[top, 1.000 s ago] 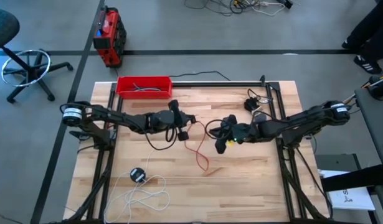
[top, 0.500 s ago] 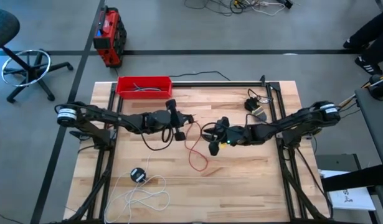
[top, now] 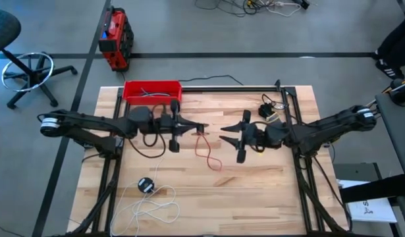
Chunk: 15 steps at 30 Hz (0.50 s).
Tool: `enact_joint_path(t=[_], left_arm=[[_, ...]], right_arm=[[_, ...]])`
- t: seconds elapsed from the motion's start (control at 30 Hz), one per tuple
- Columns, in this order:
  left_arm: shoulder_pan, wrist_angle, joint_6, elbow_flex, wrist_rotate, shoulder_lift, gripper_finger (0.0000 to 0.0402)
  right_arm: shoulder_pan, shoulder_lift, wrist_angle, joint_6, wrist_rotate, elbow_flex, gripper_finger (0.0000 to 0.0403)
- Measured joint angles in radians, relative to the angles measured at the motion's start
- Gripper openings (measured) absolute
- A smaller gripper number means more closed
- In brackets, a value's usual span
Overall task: Coil cords
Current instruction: Coil the red wire onto the black spool
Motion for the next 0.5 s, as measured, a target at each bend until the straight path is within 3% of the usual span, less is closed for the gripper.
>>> enact_joint_path(t=[0.13,0.3,0.5], left_arm=[[0.002,0.083,-0.098,0.000,-0.001,-0.002,0.0000],[0.002,-0.015,-0.300,-0.002,0.024,-0.018,0.0000],[0.025,-0.131,-0.362,-0.002,0.018,-0.077,0.0000]], right_arm=[[0.031,0.008,-0.005,-0.015,-0.004,0.029,0.0116],[0.093,0.009,-0.005,-0.024,-0.005,0.076,0.0106],[0.139,0.029,-0.007,-0.027,-0.004,0.128,0.0097]])
